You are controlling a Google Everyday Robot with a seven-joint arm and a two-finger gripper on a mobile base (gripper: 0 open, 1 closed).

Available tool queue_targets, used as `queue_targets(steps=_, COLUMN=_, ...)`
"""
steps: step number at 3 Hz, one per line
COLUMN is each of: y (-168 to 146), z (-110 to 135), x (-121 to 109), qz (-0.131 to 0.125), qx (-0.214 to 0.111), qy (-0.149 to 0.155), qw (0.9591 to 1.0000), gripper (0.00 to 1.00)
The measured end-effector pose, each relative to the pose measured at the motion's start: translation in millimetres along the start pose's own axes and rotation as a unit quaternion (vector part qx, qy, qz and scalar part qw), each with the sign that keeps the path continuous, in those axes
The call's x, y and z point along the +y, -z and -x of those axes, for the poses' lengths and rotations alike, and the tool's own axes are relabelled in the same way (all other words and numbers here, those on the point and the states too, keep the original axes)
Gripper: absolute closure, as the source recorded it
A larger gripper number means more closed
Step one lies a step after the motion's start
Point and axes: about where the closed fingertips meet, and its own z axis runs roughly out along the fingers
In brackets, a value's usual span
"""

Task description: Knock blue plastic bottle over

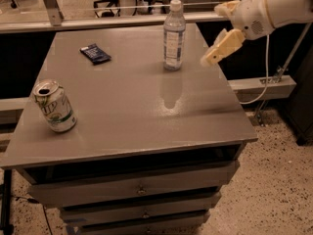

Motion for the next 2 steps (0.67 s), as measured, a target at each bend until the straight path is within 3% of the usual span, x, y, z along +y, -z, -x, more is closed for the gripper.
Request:
queue_targets(steps=1, y=-40.1, z=5.2, x=-19.0, qz=0.014, qx=-0.067, qy=-0.023, qw=0.9974, gripper=0.00)
queue_targets(steps=2, y=-76.9, z=14.5, x=-36.0, qz=0.023, qx=-0.118, qy=-0.036, qw=0.9921, gripper=0.00)
